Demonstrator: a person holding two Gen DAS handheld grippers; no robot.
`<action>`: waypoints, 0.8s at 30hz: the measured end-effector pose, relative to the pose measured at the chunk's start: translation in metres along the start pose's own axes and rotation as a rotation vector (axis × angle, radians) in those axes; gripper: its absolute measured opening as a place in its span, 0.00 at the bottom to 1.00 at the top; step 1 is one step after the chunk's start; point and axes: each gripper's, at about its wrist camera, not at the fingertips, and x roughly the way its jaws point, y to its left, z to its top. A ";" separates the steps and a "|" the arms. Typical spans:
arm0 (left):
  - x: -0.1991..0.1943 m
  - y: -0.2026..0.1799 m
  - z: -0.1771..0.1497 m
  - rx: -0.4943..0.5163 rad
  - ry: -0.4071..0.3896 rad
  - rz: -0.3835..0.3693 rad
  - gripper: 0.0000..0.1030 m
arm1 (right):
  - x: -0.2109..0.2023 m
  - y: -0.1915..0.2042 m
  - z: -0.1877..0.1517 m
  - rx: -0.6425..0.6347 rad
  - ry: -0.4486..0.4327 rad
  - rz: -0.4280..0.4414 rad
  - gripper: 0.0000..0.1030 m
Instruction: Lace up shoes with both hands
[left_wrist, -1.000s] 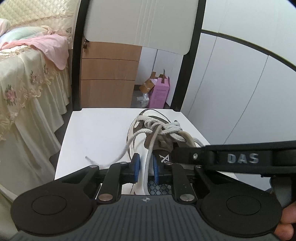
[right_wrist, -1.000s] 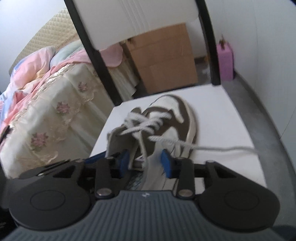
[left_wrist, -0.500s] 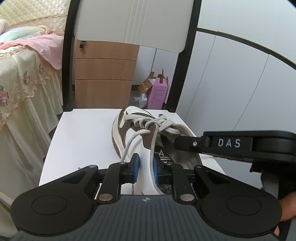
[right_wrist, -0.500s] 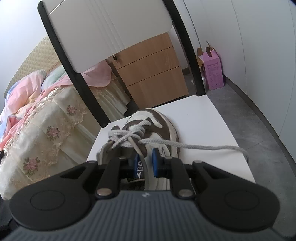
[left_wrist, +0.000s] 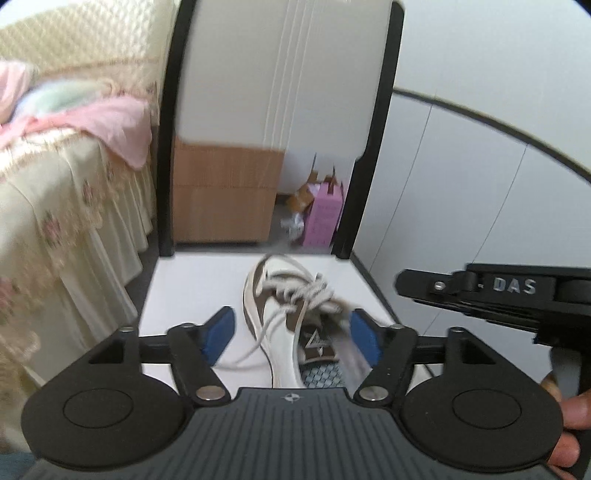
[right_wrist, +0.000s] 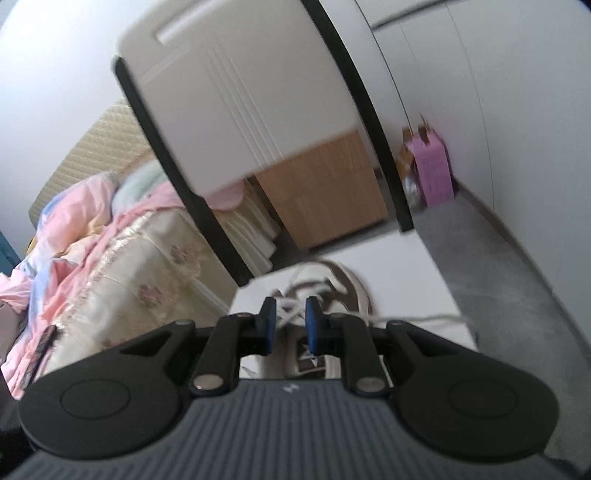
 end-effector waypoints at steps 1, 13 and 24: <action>-0.011 -0.001 0.005 -0.007 -0.011 0.002 0.79 | -0.013 0.006 0.004 -0.018 -0.016 -0.005 0.19; -0.137 -0.025 0.027 0.021 -0.083 0.035 0.91 | -0.142 0.045 0.007 -0.056 -0.075 0.006 0.24; -0.195 -0.046 0.002 0.037 -0.107 0.072 0.97 | -0.204 0.050 -0.027 -0.069 -0.085 -0.017 0.37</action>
